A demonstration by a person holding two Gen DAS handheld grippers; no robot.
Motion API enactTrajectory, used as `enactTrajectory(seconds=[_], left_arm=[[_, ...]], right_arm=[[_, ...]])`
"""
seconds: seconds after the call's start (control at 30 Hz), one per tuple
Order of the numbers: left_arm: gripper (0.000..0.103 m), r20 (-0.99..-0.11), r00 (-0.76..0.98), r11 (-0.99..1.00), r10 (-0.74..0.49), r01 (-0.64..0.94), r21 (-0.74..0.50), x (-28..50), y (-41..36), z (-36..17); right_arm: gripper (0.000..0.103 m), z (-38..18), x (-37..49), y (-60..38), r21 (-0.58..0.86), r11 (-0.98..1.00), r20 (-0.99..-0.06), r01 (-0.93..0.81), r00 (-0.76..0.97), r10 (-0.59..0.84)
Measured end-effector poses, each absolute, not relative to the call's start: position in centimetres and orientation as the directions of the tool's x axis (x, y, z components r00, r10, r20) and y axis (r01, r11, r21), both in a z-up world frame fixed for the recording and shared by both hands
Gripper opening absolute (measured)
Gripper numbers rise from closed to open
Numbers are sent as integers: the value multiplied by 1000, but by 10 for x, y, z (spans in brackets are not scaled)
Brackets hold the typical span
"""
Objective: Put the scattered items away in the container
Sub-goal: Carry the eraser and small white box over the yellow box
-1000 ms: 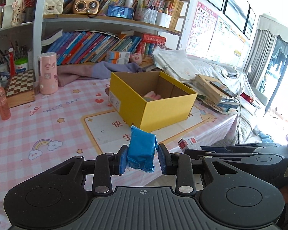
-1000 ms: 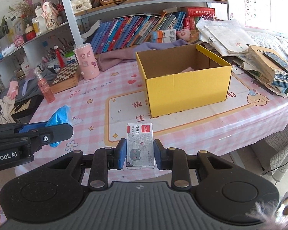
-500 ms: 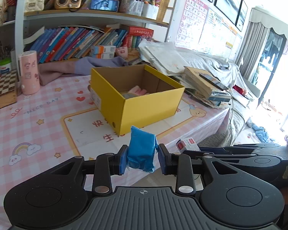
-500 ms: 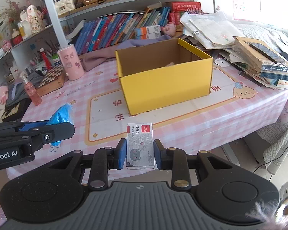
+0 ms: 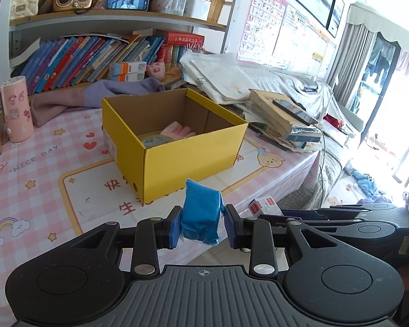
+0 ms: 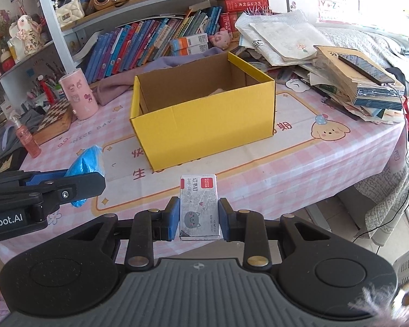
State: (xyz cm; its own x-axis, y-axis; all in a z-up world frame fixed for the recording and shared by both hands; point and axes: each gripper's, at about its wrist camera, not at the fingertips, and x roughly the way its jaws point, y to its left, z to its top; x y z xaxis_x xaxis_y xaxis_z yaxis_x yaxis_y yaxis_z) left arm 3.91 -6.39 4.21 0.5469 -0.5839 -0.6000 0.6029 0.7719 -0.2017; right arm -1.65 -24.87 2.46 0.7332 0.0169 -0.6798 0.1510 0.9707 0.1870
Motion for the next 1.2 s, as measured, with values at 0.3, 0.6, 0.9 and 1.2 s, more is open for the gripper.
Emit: enactTrajectory(seconds=[0.3,0.6,0.9,1.2], left_arm=[[31,-606,552,786,-573,580,-215,60,-95,40],[31,-595,569,794,-567,570,-211,86,-132,45],[31,-577,645,841,-501,519,-151,117,-152,61],[31,-573,722,901,-389,428,-73,153,-155,68]], right_arm=[[28,24,8,-281,177,976,-690,129,723,30],[28,27,37,-327,186,975,-672,123,739,35],[28,43,80,-355,208,977,-616,39,782,100],[28,51,134,-362,206,975,-581,-82,792,189]])
